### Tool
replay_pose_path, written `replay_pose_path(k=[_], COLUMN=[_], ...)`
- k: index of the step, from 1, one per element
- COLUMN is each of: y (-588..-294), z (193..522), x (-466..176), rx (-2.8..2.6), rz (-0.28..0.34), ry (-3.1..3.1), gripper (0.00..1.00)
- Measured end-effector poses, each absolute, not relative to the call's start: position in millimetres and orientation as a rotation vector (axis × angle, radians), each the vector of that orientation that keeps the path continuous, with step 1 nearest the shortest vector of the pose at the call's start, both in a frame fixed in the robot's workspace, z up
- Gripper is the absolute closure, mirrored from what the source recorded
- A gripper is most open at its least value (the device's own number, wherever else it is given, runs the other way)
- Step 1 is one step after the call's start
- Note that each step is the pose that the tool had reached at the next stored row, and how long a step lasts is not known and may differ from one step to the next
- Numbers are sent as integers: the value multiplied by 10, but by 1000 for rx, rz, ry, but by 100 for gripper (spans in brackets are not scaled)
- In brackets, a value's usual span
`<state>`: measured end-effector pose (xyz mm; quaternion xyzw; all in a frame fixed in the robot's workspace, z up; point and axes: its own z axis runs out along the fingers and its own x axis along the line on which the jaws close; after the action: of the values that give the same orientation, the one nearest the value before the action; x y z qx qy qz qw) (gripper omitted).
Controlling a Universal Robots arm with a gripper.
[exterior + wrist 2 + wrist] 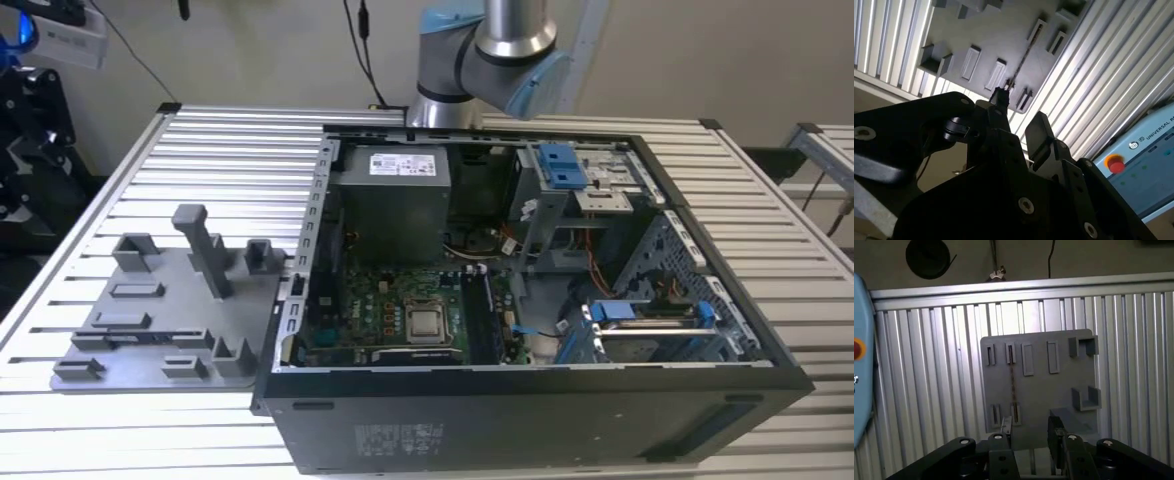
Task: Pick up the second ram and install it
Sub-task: 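Pick up the second ram and move it above second insertion slot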
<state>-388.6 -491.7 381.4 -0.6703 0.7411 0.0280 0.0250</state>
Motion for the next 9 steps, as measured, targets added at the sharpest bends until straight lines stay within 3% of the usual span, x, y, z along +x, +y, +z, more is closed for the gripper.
replay_pose_path(k=[9], y=[-4917], z=[3764], x=[-3886], rx=[-2073], rz=[86], ry=[2292], gripper=[58])
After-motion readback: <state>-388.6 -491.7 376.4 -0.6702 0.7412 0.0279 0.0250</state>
